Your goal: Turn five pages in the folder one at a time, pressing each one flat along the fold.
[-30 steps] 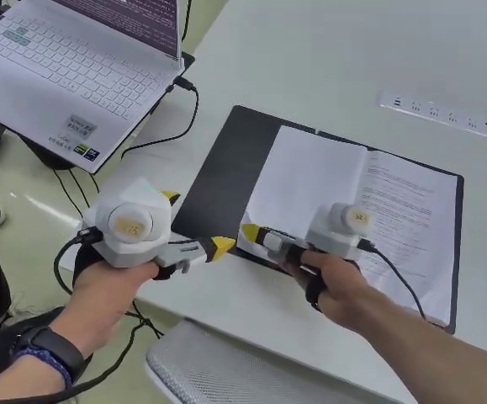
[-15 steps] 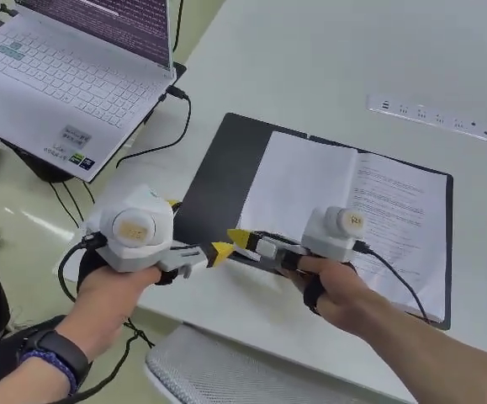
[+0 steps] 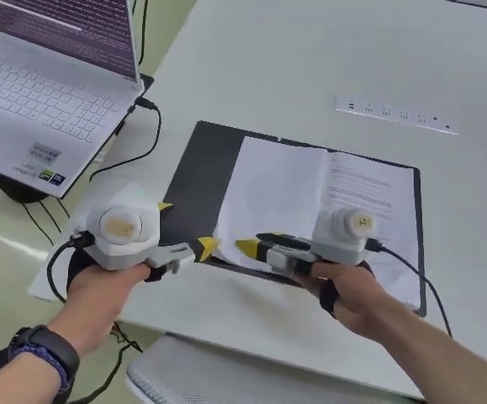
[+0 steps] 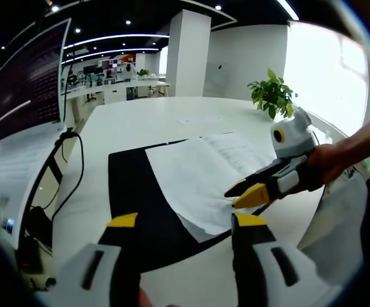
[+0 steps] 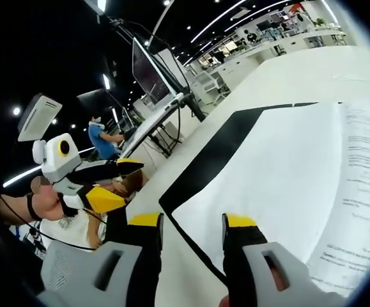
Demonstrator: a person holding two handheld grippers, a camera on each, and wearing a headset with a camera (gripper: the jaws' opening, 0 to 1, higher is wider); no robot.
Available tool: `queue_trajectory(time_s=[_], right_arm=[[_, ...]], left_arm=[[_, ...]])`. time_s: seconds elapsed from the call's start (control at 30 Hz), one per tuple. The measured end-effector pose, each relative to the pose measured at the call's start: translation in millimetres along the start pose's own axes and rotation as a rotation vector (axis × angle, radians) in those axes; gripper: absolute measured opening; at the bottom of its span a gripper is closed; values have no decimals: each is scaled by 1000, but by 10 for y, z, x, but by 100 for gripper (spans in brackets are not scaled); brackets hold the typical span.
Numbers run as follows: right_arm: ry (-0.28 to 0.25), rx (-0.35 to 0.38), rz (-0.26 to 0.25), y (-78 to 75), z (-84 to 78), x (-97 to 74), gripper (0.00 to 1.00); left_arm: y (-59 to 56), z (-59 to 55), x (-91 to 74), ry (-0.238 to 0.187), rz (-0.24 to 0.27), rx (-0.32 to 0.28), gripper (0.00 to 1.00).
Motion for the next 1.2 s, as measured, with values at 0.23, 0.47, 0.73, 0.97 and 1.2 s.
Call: queue_trajectory(time_s=[0.23, 0.47, 0.73, 0.97, 1.2], right_arm=[[-45, 32, -83, -214, 6, -357, 30], [-83, 72, -132, -300, -25, -550, 28], [-84, 91, -150, -322, -113, -687, 26], [-81, 110, -161, -356, -173, -730, 24], [-87, 108, -157, -364, -183, -739, 19]], left_arm=[[-79, 19, 217, 16, -28, 9, 46], [-80, -109, 439, 78, -34, 24, 25], [-5, -334, 624, 152, -21, 23, 10], [-24, -376, 737, 160, -26, 2, 1], [65, -667, 828, 250, 11, 24, 0]])
Point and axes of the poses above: the centre of the closed fingertips' face, and the gripper's own axes: x roughly forward along the fingers, y roughly to its left, z roughly out of its top, the point moved 2 cm from there along -x, roughly backward along the fingers, and after that the axes turned 13 degrees about -x, right-handed, at the moved point
